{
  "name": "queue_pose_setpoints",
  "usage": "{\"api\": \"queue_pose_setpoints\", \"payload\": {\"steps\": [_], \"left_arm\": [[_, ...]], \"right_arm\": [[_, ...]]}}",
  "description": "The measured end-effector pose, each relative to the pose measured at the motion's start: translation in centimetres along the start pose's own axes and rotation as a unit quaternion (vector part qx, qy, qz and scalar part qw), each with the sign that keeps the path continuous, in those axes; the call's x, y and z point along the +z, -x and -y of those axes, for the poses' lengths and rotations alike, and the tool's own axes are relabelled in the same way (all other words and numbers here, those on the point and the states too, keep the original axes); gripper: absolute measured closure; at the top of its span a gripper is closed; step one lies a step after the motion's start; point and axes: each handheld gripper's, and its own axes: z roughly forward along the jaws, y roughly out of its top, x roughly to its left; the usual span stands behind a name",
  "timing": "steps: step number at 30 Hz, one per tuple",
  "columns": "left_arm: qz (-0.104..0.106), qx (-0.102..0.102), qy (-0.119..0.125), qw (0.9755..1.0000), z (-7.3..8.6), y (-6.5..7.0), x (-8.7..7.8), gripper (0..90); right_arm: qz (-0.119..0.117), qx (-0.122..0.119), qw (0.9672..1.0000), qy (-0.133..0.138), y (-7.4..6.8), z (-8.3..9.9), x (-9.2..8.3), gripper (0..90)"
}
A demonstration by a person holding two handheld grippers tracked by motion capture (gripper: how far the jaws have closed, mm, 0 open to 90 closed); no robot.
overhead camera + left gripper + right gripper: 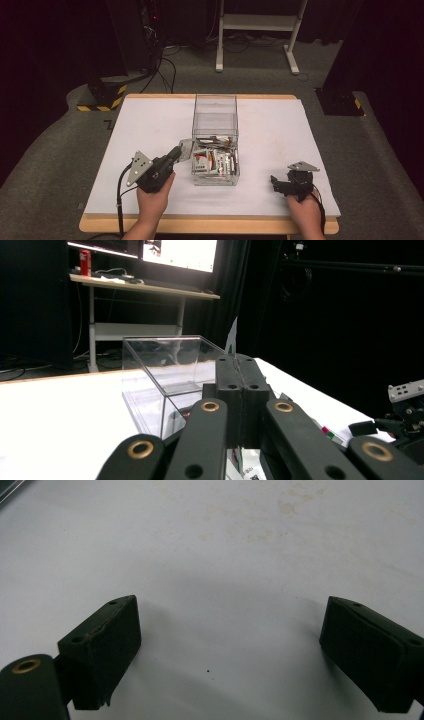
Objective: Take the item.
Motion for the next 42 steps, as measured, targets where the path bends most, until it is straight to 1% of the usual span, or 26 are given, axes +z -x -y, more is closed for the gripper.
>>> {"api": "queue_pose_setpoints", "payload": {"steps": [7, 15, 18, 22, 23, 24, 25, 29, 31, 33, 36, 37, 38, 40, 41, 42], "left_arm": [[-0.009, -0.001, 0.006, 0.9999, -0.4, -0.7, -0.7, 90.0], [-0.02, 0.007, 0.009, 0.9997, -0.7, -1.3, -1.1, 90.0], [-0.031, 0.018, 0.008, 0.9993, -0.8, -1.7, -1.3, 90.0], [-0.041, 0.024, 0.007, 0.9989, -0.8, -2.1, -1.6, 90.0], [-0.041, 0.024, 0.007, 0.9989, -0.8, -2.1, -1.6, 90.0], [-0.046, 0.025, 0.007, 0.9986, -0.8, -2.4, -1.8, 90.0], [-0.046, 0.025, 0.007, 0.9986, -0.8, -2.4, -1.8, 90.0], [-0.058, 0.025, 0.007, 0.998, -0.8, -3.0, -2.1, 90.0], [-0.06, 0.025, 0.008, 0.9979, -0.9, -3.1, -2.2, 90.0], [-0.068, 0.027, 0.007, 0.9973, -0.9, -3.5, -2.4, 90.0], [-0.077, 0.028, 0.007, 0.9966, -0.9, -4.0, -2.6, 90.0], [-0.077, 0.028, 0.007, 0.9966, -0.9, -4.0, -2.6, 90.0], [-0.083, 0.029, 0.005, 0.9961, -1.0, -4.4, -2.8, 90.0], [-0.089, 0.029, 0.006, 0.9956, -1.1, -4.8, -3.0, 90.0], [-0.089, 0.029, 0.006, 0.9956, -1.1, -4.8, -3.0, 90.0], [-0.095, 0.028, 0.006, 0.9951, -1.2, -5.3, -3.2, 90.0]], "right_arm": [[0.0, 0.001, 1.0, 0.0, 0.0, 0.0, 0.0, 9.2], [0.0, 0.001, 1.0, 0.0, 0.0, 0.0, 0.0, 9.2], [0.0, 0.0, 1.0, 0.0, 0.0, 0.0, 0.0, 9.2], [0.0, 0.0, 1.0, 0.0, 0.0, 0.0, 0.0, 9.2], [0.0, 0.0, 1.0, 0.0, 0.0, 0.0, 0.0, 9.3], [0.0, 0.0, 1.0, 0.0, 0.0, 0.0, 0.0, 9.2], [0.0, 0.0, 1.0, 0.0, 0.0, 0.0, 0.0, 9.2], [0.0, 0.0, 1.0, 0.0, 0.0, 0.0, 0.0, 9.2], [0.0, 0.0, 1.0, 0.0, 0.0, 0.0, 0.0, 9.2], [0.0, 0.0, 1.0, 0.0, 0.0, 0.0, 0.0, 9.2], [0.0, 0.0, 1.0, 0.0, 0.0, 0.0, 0.0, 9.2], [0.0, 0.0, 1.0, 0.0, 0.0, 0.0, 0.0, 9.2], [0.0, 0.0, 1.0, 0.0, 0.0, 0.0, 0.0, 9.2], [0.0, 0.0, 1.0, 0.0, 0.0, 0.0, 0.0, 9.3], [0.0, 0.0, 1.0, 0.0, 0.0, 0.0, 0.0, 9.3], [0.0, 0.0, 1.0, 0.0, 0.0, 0.0, 0.0, 9.2]]}}
